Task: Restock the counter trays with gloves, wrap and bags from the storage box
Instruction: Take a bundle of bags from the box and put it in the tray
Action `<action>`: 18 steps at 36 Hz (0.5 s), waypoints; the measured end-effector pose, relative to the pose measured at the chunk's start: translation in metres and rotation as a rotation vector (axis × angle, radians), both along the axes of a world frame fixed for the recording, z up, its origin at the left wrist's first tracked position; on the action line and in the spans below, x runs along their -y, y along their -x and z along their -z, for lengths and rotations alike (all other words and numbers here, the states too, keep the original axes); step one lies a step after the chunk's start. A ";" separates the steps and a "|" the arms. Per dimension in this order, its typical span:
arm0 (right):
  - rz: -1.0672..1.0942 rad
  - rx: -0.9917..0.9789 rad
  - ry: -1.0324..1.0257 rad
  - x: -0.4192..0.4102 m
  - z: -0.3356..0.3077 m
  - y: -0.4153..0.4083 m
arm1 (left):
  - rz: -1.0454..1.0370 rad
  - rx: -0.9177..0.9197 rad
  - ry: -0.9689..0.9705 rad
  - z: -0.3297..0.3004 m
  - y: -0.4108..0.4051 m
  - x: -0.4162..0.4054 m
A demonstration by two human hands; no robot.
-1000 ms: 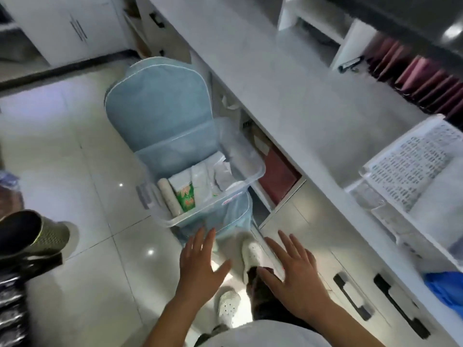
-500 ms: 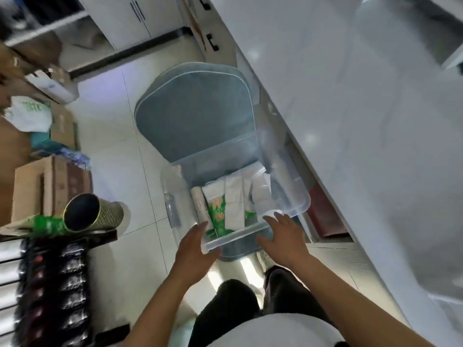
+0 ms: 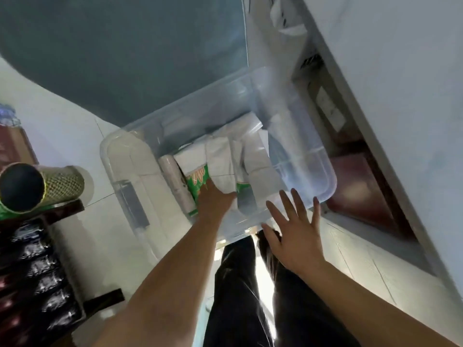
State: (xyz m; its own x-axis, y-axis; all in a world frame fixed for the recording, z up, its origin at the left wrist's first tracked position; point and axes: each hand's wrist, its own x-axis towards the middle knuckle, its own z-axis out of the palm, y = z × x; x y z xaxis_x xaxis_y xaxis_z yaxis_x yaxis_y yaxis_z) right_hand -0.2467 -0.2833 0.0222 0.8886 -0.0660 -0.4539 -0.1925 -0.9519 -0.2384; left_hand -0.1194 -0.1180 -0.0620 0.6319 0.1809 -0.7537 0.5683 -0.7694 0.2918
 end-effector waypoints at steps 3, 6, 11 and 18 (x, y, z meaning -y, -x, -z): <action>-0.004 0.035 -0.011 0.003 0.004 0.002 | -0.026 0.012 -0.015 0.025 -0.016 0.014; 0.012 0.056 -0.031 0.003 0.003 0.000 | -0.075 -0.003 -0.041 0.041 -0.029 0.029; 0.036 0.042 -0.037 0.001 0.000 -0.003 | 0.036 0.017 -0.211 0.056 -0.036 0.034; 0.225 0.032 -0.201 -0.001 -0.024 -0.019 | -0.207 0.160 0.074 0.034 -0.042 0.008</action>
